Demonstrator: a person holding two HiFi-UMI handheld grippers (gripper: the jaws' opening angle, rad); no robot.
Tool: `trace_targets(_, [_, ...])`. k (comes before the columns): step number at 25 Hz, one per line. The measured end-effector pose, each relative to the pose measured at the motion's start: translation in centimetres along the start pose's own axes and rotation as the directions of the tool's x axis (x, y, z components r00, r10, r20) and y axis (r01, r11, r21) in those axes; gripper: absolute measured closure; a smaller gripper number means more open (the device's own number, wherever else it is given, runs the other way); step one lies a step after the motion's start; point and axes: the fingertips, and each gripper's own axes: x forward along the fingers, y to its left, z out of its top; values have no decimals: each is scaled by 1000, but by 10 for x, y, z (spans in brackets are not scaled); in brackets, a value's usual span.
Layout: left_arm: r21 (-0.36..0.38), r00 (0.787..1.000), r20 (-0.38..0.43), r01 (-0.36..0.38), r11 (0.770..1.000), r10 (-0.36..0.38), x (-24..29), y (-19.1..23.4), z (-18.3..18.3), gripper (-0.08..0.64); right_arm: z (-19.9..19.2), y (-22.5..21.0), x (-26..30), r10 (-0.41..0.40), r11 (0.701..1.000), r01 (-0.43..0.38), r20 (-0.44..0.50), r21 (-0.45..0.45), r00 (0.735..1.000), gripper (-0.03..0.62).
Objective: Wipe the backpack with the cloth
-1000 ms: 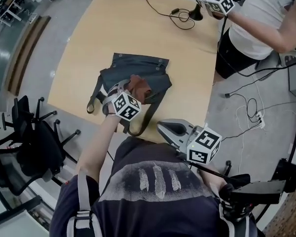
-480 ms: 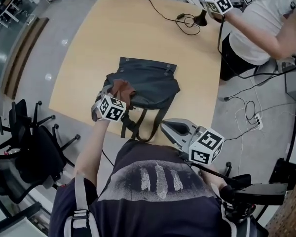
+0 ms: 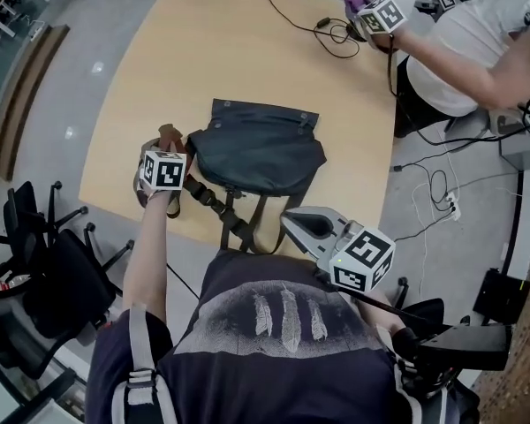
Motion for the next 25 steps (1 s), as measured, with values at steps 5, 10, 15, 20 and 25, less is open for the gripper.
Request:
trace_targets(5, [62,993,14,115,991,-116,18,-53,29,503,1,-12,-9,-63,998,62,17,24,998,591])
trace_targets(10, [89,979,35,200,976,-203,20,-97,56,503,-1,-24,-26,-126,990,122,63,64,990,591])
trace_targets(15, [145,963,19,264,954,-269,17,-125,70,503,-5,-29,-34,-137,985,126,100,114,985,591])
trace_targets(20, [145,933,23,353,924,-360,17,-165,95,503,-10,-31,-43,-126,985,110,111,135,986,591])
trace_targets(25, [241,904,-2,416,877,-428,14,-212,111,503,-16,-37,-60,-151,976,125,143,178,978,591])
